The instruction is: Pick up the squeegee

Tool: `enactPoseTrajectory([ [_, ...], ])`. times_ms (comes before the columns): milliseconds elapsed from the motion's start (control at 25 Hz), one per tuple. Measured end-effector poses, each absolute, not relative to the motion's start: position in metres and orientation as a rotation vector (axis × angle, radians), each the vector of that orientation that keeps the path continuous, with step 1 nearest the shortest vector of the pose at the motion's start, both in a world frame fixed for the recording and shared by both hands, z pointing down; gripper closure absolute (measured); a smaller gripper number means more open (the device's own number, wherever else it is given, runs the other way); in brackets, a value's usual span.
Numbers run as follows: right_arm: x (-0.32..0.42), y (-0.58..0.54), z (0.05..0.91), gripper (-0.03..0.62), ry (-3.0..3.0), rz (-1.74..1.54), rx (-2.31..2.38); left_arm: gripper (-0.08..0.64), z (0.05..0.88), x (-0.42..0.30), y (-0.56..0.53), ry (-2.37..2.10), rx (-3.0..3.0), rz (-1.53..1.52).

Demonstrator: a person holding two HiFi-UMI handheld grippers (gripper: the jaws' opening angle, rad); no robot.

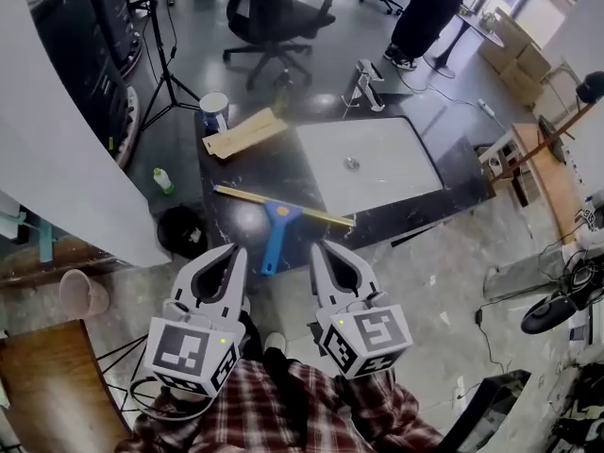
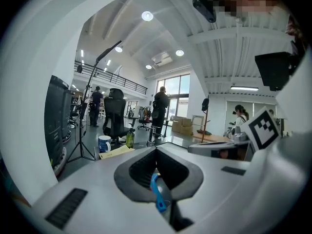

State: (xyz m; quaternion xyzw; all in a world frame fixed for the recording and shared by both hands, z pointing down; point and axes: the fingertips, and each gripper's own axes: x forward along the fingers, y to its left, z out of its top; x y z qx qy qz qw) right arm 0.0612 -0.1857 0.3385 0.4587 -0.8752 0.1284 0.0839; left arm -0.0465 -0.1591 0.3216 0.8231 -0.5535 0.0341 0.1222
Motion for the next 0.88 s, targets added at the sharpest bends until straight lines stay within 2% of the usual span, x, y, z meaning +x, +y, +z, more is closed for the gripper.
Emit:
enactPoseTrajectory([
  [400, 0.019, -0.275, 0.331, 0.58, -2.523, 0.369, 1.519, 0.551, 0.329, -0.1, -0.247, -1.491, 2.471, 0.089],
  [880, 0.02, -0.308, 0.35, 0.578, -2.436, 0.506, 1.514, 0.551, 0.337, -0.107, -0.295, -1.424, 2.466, 0.084],
])
